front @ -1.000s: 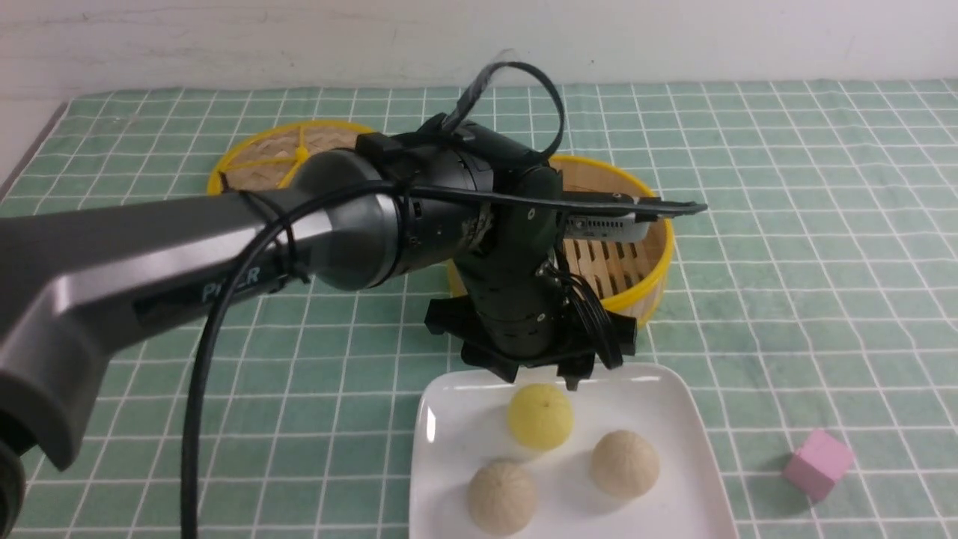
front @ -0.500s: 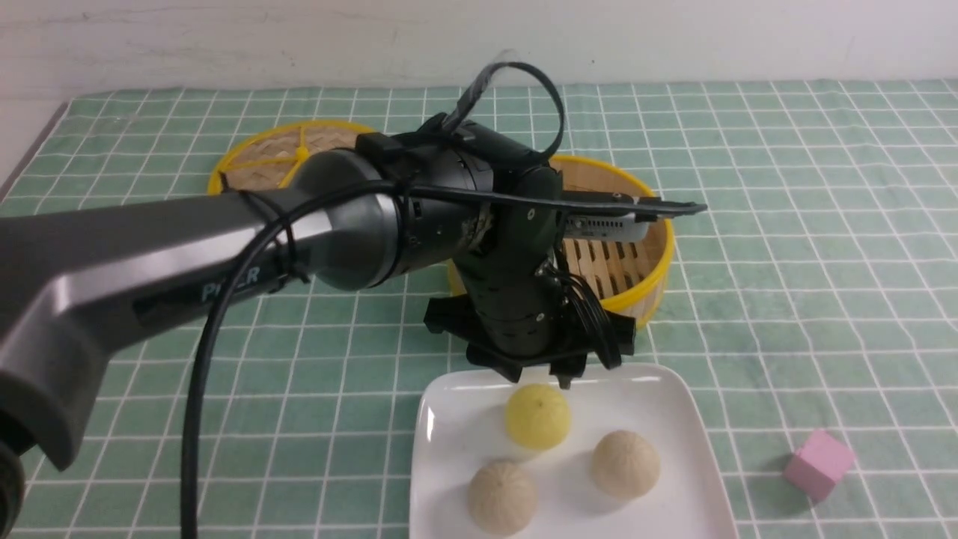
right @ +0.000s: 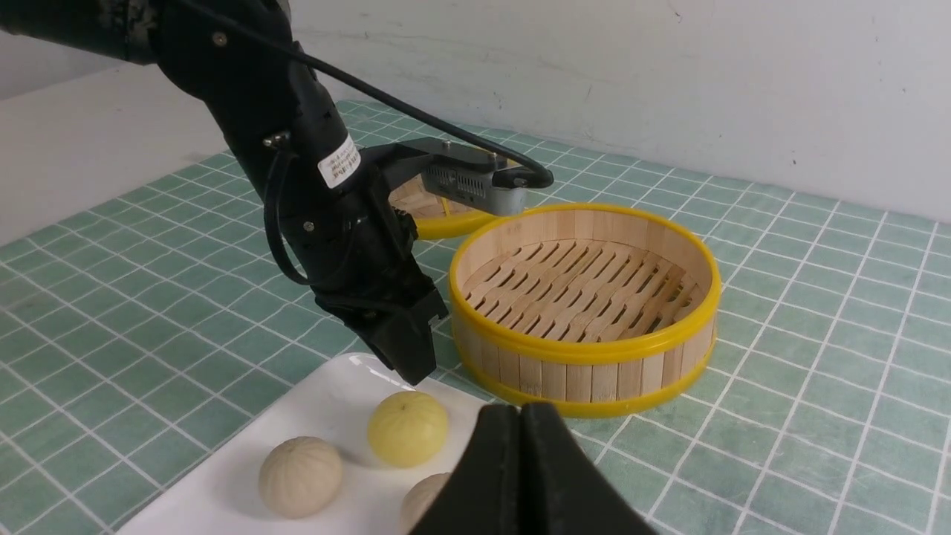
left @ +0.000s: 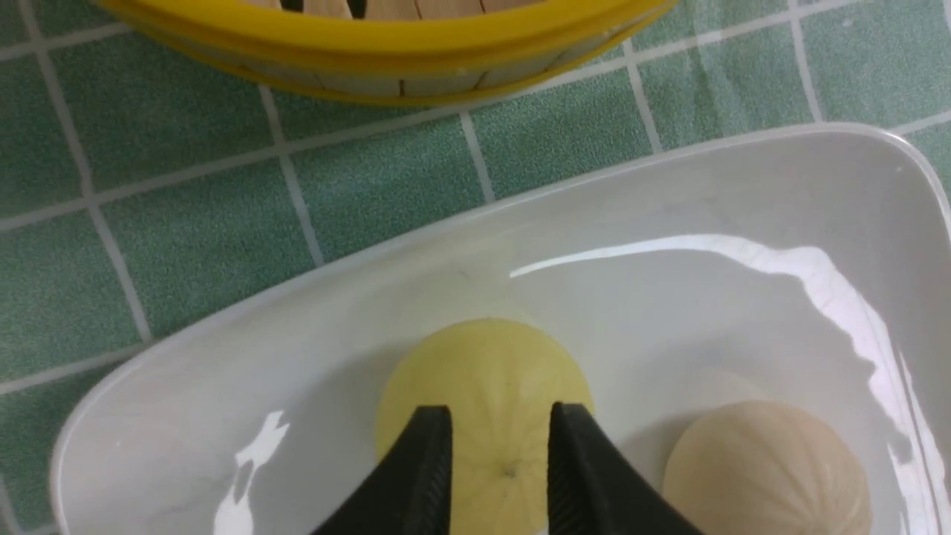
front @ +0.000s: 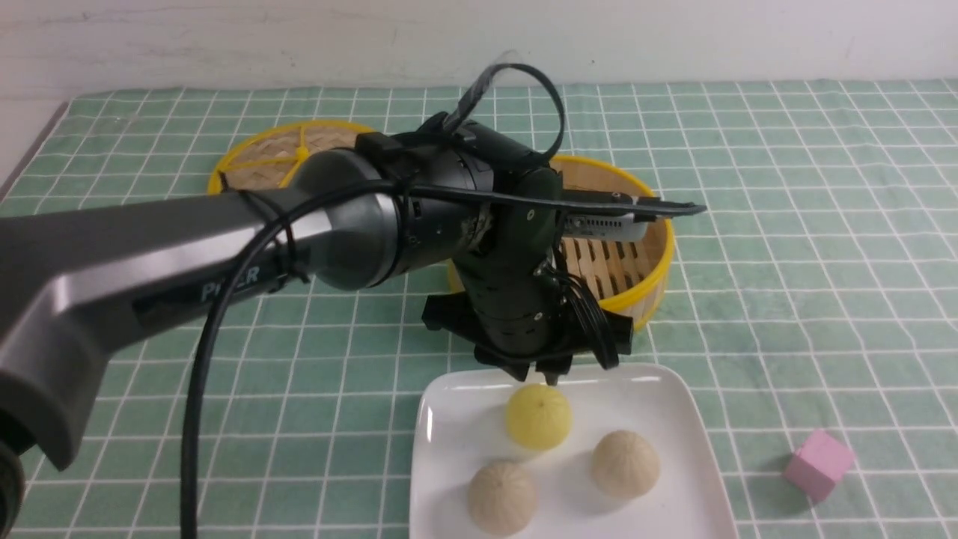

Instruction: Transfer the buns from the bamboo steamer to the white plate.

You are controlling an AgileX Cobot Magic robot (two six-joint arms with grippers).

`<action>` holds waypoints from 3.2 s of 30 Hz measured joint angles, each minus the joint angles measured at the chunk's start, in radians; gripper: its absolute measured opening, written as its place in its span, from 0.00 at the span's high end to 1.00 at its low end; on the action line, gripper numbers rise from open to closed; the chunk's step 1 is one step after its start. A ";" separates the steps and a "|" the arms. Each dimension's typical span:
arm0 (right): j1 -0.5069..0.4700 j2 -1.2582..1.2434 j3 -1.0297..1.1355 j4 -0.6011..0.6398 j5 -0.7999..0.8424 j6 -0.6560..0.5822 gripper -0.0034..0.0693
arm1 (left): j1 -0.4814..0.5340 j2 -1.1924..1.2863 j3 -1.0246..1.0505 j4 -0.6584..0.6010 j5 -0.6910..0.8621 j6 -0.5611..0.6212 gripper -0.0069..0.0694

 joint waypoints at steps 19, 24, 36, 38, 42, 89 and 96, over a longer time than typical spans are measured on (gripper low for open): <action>-0.285 -0.141 0.360 -0.002 -0.136 0.000 0.95 | 0.000 0.000 0.000 0.036 0.009 0.000 0.91; -0.468 -0.142 0.450 -0.035 -0.139 0.000 0.95 | 0.000 -0.025 0.000 0.065 0.023 0.000 0.91; -0.622 -0.142 0.505 -0.083 -0.180 0.000 0.93 | 0.000 -0.283 0.000 0.212 0.112 0.001 0.90; -0.626 -0.142 0.506 -0.083 -0.187 0.000 0.93 | 0.000 -0.335 0.000 0.234 0.149 0.001 0.90; -0.627 -0.142 0.507 -0.082 -0.191 0.000 0.93 | 0.000 -0.474 0.000 0.272 0.232 0.002 0.90; -0.627 -0.142 0.507 -0.082 -0.193 0.000 0.85 | 0.205 -1.561 1.214 0.056 -0.718 0.163 0.86; -0.627 -0.142 0.507 -0.082 -0.193 0.000 0.83 | 0.522 -1.728 1.374 0.039 -0.714 0.252 0.85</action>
